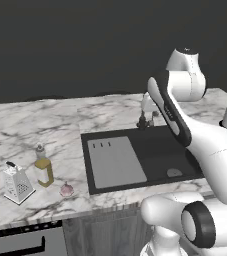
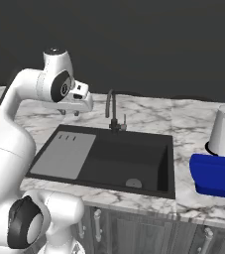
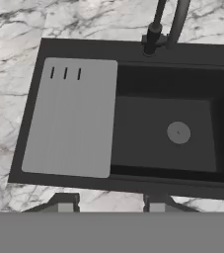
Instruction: Pick up all produce items and place them in the sink. Turn on the sink faucet to wash them. Then turn the sink off and put them in the tray.
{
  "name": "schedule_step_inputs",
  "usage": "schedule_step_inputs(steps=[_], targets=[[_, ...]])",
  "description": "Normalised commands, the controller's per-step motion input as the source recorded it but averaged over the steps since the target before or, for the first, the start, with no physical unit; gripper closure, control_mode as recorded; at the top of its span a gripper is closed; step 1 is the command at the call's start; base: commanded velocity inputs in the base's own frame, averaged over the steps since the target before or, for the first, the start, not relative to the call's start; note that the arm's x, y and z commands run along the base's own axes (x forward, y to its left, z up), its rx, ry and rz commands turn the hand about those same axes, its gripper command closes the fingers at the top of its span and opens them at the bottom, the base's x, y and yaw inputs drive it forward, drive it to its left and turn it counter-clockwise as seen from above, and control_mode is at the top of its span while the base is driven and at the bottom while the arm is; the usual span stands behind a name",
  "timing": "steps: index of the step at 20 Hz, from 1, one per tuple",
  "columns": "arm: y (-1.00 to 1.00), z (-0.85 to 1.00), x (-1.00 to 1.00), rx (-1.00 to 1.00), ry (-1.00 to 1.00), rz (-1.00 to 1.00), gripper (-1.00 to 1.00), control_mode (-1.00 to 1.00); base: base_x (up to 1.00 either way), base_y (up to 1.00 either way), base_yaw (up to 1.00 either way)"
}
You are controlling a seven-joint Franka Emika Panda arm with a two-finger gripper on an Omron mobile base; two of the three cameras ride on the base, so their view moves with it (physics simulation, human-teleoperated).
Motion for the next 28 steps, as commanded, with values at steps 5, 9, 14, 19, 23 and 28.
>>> schedule_step_inputs(steps=[5,9,14,19,23,28], targets=[[0.05,-0.02,-0.17,-0.02,0.0,0.01,-1.0,-1.0,0.0,0.0,0.0],[0.29,-0.08,-0.36,-0.03,0.0,0.06,-1.0,-1.0,0.0,0.0,0.0],[0.51,-0.1,-0.26,0.0,0.03,0.04,-1.0,-1.0,0.0,0.0,0.0],[0.61,-0.18,-0.19,0.0,0.08,0.02,-1.0,-1.0,0.0,0.0,0.0],[0.55,-0.28,-0.15,0.0,0.07,0.01,-1.0,-1.0,0.0,0.0,0.0],[0.54,-0.34,-0.05,0.0,0.08,0.01,-1.0,-1.0,0.0,0.0,0.0]])
